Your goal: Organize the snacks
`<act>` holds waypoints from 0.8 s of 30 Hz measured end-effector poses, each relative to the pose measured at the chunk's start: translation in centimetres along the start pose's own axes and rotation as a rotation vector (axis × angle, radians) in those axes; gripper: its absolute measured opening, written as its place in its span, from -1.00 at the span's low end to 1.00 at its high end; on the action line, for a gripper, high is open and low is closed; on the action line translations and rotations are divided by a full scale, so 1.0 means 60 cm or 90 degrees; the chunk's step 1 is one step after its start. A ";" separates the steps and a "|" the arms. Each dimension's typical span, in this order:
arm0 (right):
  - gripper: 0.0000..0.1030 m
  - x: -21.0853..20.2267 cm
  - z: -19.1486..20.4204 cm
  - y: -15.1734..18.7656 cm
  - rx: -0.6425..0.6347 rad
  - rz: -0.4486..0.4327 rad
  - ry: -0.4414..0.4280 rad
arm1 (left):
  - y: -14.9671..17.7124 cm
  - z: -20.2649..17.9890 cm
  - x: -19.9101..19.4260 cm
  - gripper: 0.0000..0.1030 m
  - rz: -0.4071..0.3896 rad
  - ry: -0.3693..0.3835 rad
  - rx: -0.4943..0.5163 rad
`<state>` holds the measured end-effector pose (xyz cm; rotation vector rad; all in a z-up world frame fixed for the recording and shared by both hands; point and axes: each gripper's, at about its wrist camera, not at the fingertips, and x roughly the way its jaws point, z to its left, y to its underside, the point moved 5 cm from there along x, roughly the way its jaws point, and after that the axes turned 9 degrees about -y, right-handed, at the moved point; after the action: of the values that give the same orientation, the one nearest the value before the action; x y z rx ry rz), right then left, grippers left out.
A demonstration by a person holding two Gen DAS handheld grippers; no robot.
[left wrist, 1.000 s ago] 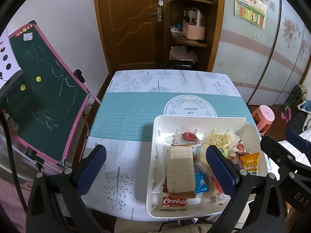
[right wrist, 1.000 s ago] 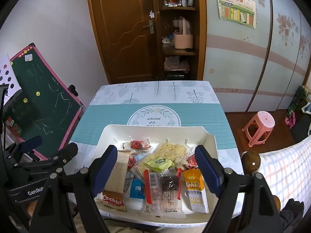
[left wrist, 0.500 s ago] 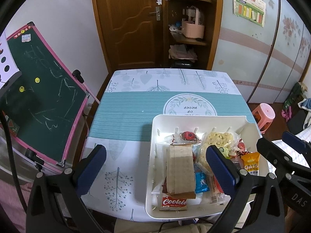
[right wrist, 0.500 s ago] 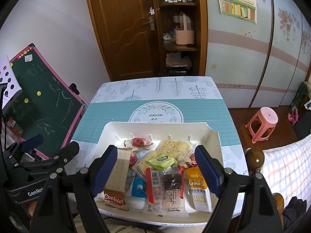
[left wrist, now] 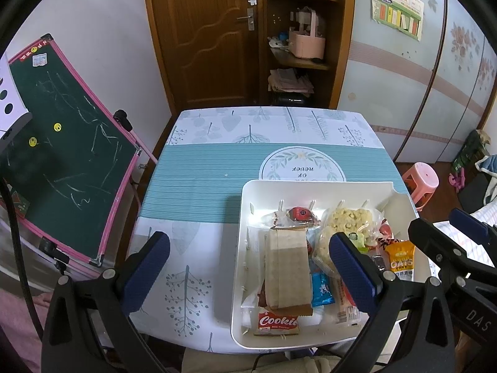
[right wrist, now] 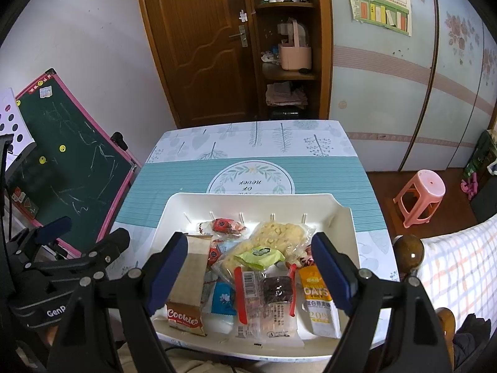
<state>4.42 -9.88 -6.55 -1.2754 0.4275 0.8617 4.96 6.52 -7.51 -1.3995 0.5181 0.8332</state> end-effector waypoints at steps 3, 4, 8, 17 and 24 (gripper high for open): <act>0.60 0.000 0.000 0.000 0.000 0.001 0.000 | 0.000 0.000 0.000 0.98 0.000 0.000 0.000; 0.60 0.000 0.000 0.000 0.000 0.001 0.000 | 0.001 -0.001 0.000 0.98 0.001 0.000 0.001; 0.60 0.003 0.003 0.004 0.002 0.004 -0.002 | 0.001 -0.001 0.000 0.98 0.001 0.001 0.000; 0.60 0.004 0.003 0.006 0.002 0.004 -0.002 | 0.003 -0.002 0.000 0.98 0.001 0.001 0.000; 0.60 0.006 0.004 0.009 0.002 0.005 -0.004 | 0.010 -0.003 0.003 0.98 0.002 0.002 0.003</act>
<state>4.19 -9.54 -7.09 -1.2686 0.4296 0.8709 4.61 6.35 -8.05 -1.3965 0.5241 0.8327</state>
